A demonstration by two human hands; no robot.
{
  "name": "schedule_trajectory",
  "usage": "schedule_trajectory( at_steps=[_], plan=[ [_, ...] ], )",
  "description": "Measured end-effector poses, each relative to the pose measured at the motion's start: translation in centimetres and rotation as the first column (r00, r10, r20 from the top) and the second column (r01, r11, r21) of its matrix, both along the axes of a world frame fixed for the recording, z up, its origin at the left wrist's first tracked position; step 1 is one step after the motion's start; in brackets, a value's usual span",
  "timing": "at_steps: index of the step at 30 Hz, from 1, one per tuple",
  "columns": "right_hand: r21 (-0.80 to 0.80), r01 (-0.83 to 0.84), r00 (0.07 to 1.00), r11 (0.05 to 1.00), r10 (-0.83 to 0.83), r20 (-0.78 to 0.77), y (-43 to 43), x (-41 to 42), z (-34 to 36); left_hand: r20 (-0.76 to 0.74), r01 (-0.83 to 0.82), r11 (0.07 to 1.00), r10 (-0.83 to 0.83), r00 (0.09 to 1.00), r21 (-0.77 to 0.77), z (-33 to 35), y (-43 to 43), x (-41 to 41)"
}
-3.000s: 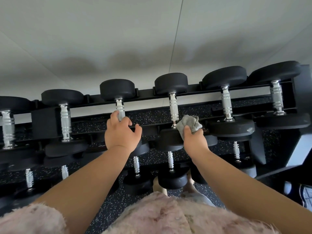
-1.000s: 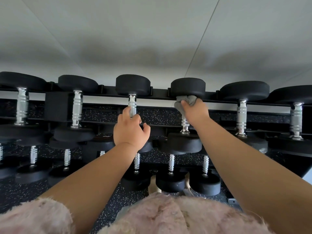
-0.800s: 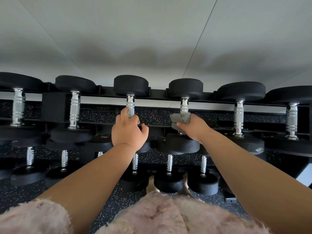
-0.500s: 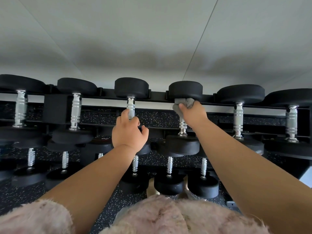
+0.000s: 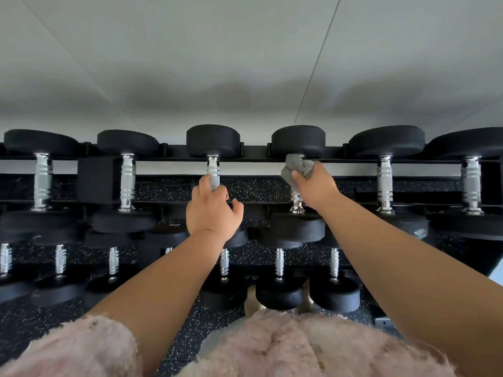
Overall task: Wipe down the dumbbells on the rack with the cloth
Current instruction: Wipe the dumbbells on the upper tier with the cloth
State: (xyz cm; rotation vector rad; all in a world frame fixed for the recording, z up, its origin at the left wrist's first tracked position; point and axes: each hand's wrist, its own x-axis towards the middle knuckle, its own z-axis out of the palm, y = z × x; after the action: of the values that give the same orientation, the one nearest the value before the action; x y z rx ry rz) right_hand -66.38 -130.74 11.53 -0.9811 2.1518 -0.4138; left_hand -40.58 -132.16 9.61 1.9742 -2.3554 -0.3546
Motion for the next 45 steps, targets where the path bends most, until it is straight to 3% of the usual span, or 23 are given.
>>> schedule_trajectory(
  at_steps=[3, 7, 13, 15, 17, 20, 22, 25, 29, 32, 35, 36, 38, 40, 41, 43, 45],
  plan=[
    [0.074, -0.133, 0.989, 0.988, 0.128, 0.07, 2.3, 0.9, 0.6, 0.009, -0.006, 1.0, 0.006, 1.0, 0.018, 0.0, 0.0, 0.1],
    [0.113, -0.209, 0.978, 0.971, 0.21, 0.006, 5.7, 0.9, 0.5, 0.025, -0.007, 1.0, 0.006, 1.0, 0.012, 0.1, 0.1, 0.0],
    [-0.066, -0.113, 0.977, 0.991, 0.122, 0.173, 6.6, -1.3, 4.9, -0.041, -0.067, 0.997, 0.068, 0.997, 0.043, 0.5, 0.0, -0.2],
    [-0.125, -0.04, 0.986, 0.991, 0.06, 0.153, 6.0, -2.2, 6.0, -0.047, -0.196, 0.973, 0.203, 0.978, 0.118, 0.8, -0.5, -0.6],
    [-0.22, 0.079, 0.992, 0.972, -0.054, 0.117, 4.8, -2.7, 6.9, -0.051, -0.409, 0.885, 0.43, 0.902, 0.222, 1.3, -1.4, -0.9],
    [-0.427, 0.163, 0.987, 0.89, -0.141, 0.082, 2.3, -3.5, 7.8, -0.049, -0.466, 0.855, 0.488, 0.871, 0.229, 1.2, -1.9, -1.3],
    [-0.455, 0.045, 0.999, 0.889, -0.037, 0.026, 0.4, -3.8, 7.6, -0.066, -0.467, 0.857, 0.49, 0.869, 0.216, 1.1, -1.6, -1.4],
    [-0.348, -0.232, 0.972, 0.908, 0.201, -0.122, -1.7, -3.9, 5.9, -0.049, -0.477, 0.856, 0.495, 0.868, 0.202, 0.9, -1.5, -1.3],
    [-0.223, -0.454, 0.825, 0.863, 0.313, -0.471, -4.6, -1.7, 4.1, -0.021, -0.489, 0.853, 0.5, 0.866, 0.182, 1.1, -1.8, -1.6],
    [-0.098, -0.682, 0.604, 0.725, 0.483, -0.634, -6.1, -1.0, 3.9, -0.003, -0.513, 0.839, 0.522, 0.853, 0.18, 1.1, -1.7, -1.7],
    [-0.126, -0.818, 0.509, 0.562, 0.603, -0.614, -6.3, -3.4, 4.8, -0.014, -0.525, 0.833, 0.535, 0.844, 0.177, 1.2, -1.7, -1.9],
    [-0.132, -0.821, 0.522, 0.556, 0.635, -0.569, -6.2, -4.6, 5.1, -0.013, -0.528, 0.832, 0.537, 0.843, 0.171, 1.2, -1.7, -1.9],
    [-0.178, -0.722, 0.671, 0.668, 0.616, -0.412, -5.6, -6.7, 5.3, -0.007, -0.532, 0.832, 0.54, 0.842, 0.155, 1.2, -1.7, -2.0],
    [-0.258, -0.479, 0.878, 0.839, 0.451, -0.161, -5.2, -7.7, 5.2, -0.002, -0.534, 0.833, 0.54, 0.842, 0.143, 1.2, -1.8, -2.0],
    [-0.271, -0.359, 0.933, 0.893, 0.352, -0.077, -5.3, -7.6, 4.8, -0.001, -0.535, 0.833, 0.54, 0.841, 0.141, 1.2, -1.8, -2.0],
    [-0.27, -0.284, 0.958, 0.92, 0.265, -0.105, -6.2, -6.5, 4.4, 0.002, -0.539, 0.831, 0.543, 0.839, 0.137, 1.1, -1.8, -1.9],
    [-0.241, -0.399, 0.899, 0.885, 0.325, -0.294, -7.4, -4.8, 4.2, 0.01, -0.544, 0.828, 0.548, 0.837, 0.136, 1.0, -1.8, -1.8]
  ],
)
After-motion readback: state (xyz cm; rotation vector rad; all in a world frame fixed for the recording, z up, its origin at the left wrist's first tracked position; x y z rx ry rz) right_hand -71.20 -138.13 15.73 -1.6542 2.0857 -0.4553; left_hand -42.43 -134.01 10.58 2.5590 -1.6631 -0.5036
